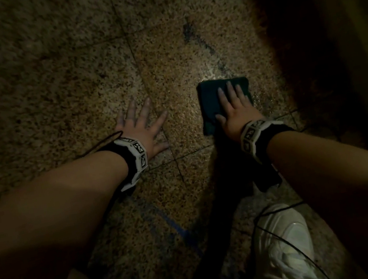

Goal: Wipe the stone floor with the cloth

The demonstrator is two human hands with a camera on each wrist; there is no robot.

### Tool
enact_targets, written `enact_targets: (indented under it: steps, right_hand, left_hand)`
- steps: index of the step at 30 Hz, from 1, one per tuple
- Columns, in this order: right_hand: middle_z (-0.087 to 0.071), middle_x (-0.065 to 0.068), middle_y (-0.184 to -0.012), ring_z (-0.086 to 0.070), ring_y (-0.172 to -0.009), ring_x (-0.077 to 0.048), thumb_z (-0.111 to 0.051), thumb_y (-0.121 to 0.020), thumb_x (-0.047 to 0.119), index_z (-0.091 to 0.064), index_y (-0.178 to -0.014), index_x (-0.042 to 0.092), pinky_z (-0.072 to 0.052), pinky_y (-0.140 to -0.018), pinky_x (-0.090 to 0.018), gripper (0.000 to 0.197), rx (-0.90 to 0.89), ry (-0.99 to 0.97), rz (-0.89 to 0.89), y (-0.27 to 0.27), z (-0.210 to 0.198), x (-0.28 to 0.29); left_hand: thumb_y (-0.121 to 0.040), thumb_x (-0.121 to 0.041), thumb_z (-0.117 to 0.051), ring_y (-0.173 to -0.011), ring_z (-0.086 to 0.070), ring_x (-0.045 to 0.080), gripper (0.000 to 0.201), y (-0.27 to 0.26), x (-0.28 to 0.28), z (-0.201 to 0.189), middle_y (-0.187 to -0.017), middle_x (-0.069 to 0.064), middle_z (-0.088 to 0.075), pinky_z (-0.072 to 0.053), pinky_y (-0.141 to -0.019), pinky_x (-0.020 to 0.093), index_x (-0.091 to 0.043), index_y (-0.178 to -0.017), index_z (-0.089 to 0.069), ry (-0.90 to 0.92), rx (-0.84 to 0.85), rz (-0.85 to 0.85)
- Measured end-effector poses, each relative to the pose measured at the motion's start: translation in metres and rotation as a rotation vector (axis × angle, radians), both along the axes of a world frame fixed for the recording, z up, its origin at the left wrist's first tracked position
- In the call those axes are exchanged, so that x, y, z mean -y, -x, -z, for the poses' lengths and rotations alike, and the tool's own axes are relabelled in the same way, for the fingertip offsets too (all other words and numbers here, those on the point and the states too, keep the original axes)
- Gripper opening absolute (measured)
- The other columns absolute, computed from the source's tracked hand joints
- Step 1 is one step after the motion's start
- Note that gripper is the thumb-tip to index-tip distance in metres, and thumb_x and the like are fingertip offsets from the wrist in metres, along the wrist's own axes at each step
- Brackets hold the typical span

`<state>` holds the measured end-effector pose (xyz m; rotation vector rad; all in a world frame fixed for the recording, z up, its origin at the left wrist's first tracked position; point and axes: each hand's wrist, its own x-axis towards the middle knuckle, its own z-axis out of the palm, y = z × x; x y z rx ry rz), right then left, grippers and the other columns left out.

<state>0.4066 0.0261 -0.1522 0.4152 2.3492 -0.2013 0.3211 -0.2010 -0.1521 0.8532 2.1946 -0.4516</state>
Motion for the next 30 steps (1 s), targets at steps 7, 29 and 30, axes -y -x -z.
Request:
enact_targets:
  steps: [7,29,30]
  right_hand:
    - [0.028,-0.004,-0.155,0.02,-0.144,-0.025,-0.022,-0.103,0.04,0.019,-0.149,0.019,0.001,-0.118,-0.038,0.065,0.021,-0.022,0.077,0.034,-0.004,0.002]
    - [0.031,-0.002,-0.154,0.023,-0.143,-0.024,-0.021,-0.104,0.041,0.019,-0.149,0.02,0.0,-0.118,-0.037,0.064,0.101,-0.03,0.038,0.023,-0.015,-0.055]
    - [0.031,-0.003,-0.153,0.023,-0.143,-0.025,-0.021,-0.103,0.041,0.02,-0.149,0.02,0.001,-0.118,-0.037,0.065,0.12,-0.024,0.01,0.026,-0.015,-0.059]
  left_hand:
    - [-0.088,-0.073,-0.018,-0.139,0.026,0.039,0.08,-0.001,-0.003,-0.002,-0.15,0.008,0.037,0.006,-0.114,0.053,-0.038,-0.141,0.03,0.031,-0.003,0.015]
    - [-0.093,-0.066,-0.012,-0.142,0.025,0.028,0.073,-0.013,-0.055,-0.003,-0.149,0.001,0.038,0.01,-0.115,0.043,-0.033,-0.142,0.03,-0.01,0.054,0.138]
    - [-0.093,-0.066,-0.013,-0.142,0.024,0.028,0.074,-0.013,-0.057,-0.007,-0.15,0.001,0.036,0.009,-0.115,0.043,-0.032,-0.143,0.03,0.011,0.064,0.122]
